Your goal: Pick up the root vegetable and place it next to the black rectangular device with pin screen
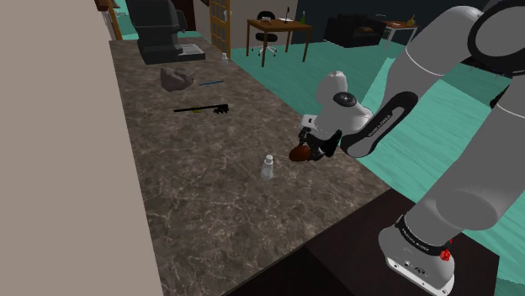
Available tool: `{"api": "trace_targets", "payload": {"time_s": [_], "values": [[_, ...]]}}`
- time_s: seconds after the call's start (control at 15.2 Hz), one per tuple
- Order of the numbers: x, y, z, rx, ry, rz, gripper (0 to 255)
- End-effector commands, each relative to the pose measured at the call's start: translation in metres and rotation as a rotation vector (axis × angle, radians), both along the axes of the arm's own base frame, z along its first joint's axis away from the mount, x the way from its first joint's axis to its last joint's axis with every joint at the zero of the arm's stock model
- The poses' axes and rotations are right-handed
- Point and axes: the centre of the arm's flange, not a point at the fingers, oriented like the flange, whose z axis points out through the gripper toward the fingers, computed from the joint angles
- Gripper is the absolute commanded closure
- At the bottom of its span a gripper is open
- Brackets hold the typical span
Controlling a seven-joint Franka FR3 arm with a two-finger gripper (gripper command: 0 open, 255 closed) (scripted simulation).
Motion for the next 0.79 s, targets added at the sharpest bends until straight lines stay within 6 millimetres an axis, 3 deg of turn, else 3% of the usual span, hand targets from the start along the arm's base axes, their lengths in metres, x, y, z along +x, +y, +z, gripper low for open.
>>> {"api": "trace_targets", "payload": {"time_s": [0.0,0.07,0.4,0.66,0.73], "values": [[0.0,0.0,0.0,0.0,0.0,0.0,255],[0.0,0.0,0.0,0.0,0.0,0.0,0],[0.0,0.0,0.0,0.0,0.0,0.0,0],[-0.015,0.006,0.047,0.0,0.0,0.0,0],[-0.015,0.006,0.047,0.0,0.0,0.0,0]]}}
